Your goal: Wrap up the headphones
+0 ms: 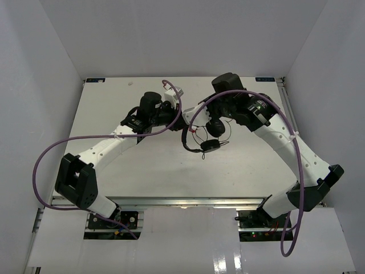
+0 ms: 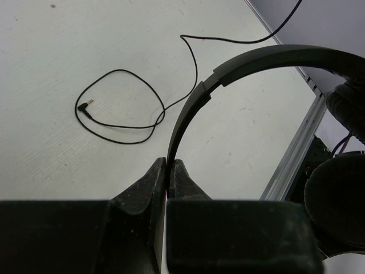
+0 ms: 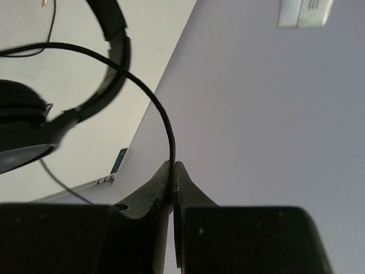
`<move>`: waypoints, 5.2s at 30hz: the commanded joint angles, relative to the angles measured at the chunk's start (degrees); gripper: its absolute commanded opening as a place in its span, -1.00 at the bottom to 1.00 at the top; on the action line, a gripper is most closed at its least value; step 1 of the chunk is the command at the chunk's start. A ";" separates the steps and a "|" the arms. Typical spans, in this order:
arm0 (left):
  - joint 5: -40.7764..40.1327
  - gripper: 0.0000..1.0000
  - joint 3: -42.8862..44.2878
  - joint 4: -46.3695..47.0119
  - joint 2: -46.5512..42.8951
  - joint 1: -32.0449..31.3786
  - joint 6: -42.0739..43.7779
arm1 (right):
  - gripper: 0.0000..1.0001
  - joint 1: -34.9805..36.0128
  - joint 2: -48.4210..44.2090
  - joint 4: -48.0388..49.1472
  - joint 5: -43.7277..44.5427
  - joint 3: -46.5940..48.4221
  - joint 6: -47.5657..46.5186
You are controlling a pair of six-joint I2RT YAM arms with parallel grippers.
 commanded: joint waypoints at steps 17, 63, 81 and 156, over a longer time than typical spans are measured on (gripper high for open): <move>8.38 -1.00 -6.74 10.08 -10.62 0.06 -5.39 | -0.85 -20.52 -2.10 15.60 -11.83 -6.33 37.27; -14.05 -1.00 27.67 -25.06 -9.24 0.06 -17.86 | -0.25 -26.01 3.71 105.25 -83.87 -50.31 109.82; -19.00 -1.00 38.74 -29.61 -7.56 0.06 -19.48 | -0.14 -19.91 18.80 151.35 -87.57 -51.67 140.84; -43.34 -1.00 21.43 -14.58 6.95 5.05 -11.75 | -0.85 -2.35 -13.84 14.11 -9.15 -26.75 25.92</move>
